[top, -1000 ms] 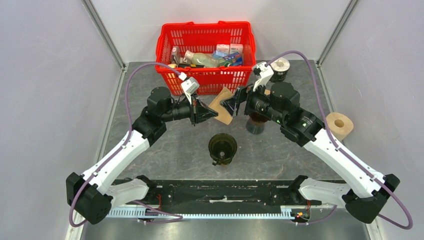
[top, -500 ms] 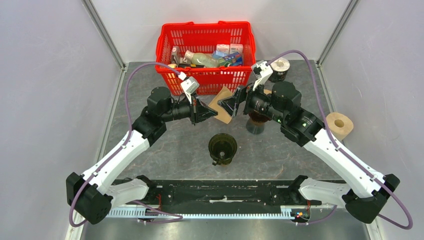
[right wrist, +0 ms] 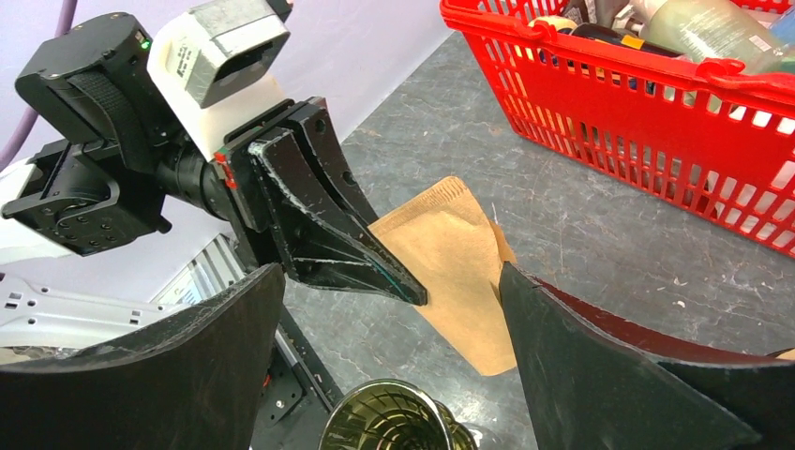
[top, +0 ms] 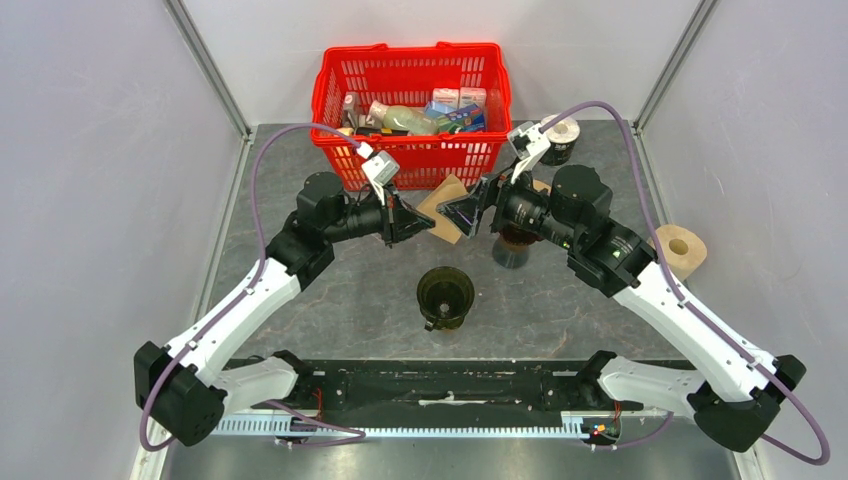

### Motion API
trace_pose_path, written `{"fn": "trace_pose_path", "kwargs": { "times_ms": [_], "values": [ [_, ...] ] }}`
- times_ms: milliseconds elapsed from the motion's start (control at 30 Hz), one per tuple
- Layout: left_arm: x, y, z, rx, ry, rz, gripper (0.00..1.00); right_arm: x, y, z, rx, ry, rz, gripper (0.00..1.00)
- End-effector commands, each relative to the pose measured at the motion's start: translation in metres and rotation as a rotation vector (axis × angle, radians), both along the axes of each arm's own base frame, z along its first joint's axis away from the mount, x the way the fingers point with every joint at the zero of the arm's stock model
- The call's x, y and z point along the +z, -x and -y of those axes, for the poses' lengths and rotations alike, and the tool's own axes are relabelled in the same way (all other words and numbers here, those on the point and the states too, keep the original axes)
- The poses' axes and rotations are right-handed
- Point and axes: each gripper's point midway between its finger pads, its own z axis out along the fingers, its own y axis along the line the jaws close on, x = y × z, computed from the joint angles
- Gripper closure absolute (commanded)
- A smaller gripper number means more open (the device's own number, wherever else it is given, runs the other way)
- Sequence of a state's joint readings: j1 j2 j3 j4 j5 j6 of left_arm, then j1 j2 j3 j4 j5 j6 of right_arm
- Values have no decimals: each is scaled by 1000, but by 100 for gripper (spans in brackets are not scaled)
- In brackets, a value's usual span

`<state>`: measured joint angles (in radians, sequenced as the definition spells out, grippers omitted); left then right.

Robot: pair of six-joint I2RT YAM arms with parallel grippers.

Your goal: Place the coffee filter in the dripper

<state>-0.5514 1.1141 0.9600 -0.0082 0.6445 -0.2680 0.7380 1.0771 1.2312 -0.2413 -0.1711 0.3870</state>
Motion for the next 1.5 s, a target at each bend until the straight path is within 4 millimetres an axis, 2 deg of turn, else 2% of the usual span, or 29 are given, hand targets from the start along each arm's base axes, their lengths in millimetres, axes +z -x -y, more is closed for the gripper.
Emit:
{"fn": "trace_pose_path", "kwargs": {
  "times_ms": [0,333,633,1033,1367,1467],
  "values": [
    [22,-7,2,14,24,55,98,25,9,2,17,-54,40,7],
    [24,-5,2,1,29,62,98,8,4,1,7,-10,-1,7],
    [27,8,4,-64,44,84,98,3,2,3,-1,20,22,7],
    [28,20,3,-117,53,121,98,-4,8,-8,105,106,58,11],
    [29,30,1,-156,57,165,98,4,6,-4,98,132,119,15],
    [29,29,1,-146,56,164,98,9,11,-7,128,113,115,17]
  ]
}}
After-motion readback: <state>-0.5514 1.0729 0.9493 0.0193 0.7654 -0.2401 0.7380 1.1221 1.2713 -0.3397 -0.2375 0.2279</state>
